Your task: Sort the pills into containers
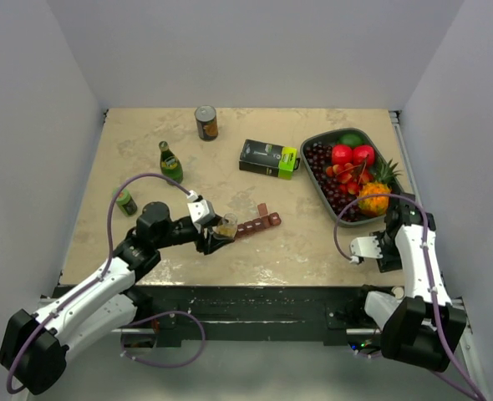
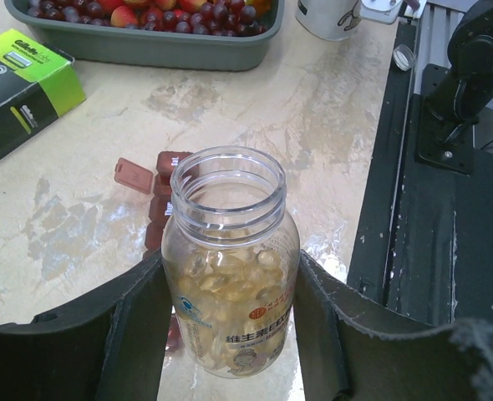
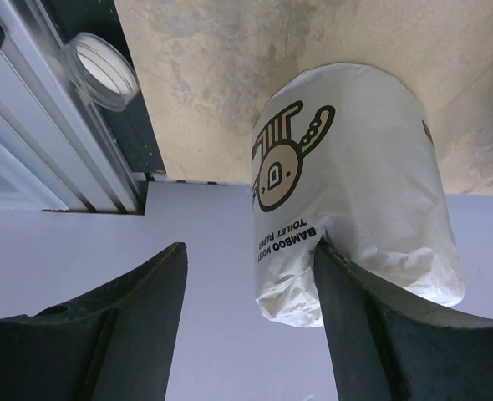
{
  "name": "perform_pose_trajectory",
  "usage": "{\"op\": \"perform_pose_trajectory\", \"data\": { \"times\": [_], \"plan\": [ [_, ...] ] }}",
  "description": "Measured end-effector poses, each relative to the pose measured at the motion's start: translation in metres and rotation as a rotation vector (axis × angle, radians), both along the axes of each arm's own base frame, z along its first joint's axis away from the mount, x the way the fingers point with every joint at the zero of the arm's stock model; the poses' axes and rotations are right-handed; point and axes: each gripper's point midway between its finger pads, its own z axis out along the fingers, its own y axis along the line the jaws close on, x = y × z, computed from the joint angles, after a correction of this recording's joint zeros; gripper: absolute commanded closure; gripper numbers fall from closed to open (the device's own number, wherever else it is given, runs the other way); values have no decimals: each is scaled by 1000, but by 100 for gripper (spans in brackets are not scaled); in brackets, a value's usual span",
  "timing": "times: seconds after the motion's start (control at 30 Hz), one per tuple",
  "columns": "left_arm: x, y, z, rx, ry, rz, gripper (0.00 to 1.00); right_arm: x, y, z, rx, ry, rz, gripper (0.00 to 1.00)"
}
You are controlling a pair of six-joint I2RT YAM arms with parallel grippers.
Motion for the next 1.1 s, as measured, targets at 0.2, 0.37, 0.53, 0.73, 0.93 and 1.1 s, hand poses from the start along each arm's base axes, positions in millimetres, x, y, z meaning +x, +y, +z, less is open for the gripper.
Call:
{"op": "perform_pose_trajectory", "data": {
  "times": [0.2,0.37,0.53,0.73,0.93,1.1],
  "plan": [
    [-1,-1,-4,6,13,-9,100,2,-8,-3,-36,-19,14,33],
    [-2,-1,-4,6,15,-14,100,7,-14,-7,-55,-6,6,33],
    [-2,-2,-5,7,19,-18,100,13,-22,-9,-82,32,-4,33],
    [-3,-3,-8,13,32,-25,100,12,-24,-9,-94,48,-7,25],
    [-3,-3,-11,18,41,-30,100,8,-22,-6,-74,54,-16,19],
    [-3,-4,-16,27,57,-32,100,13,-11,-3,9,51,-22,18]
  ]
}}
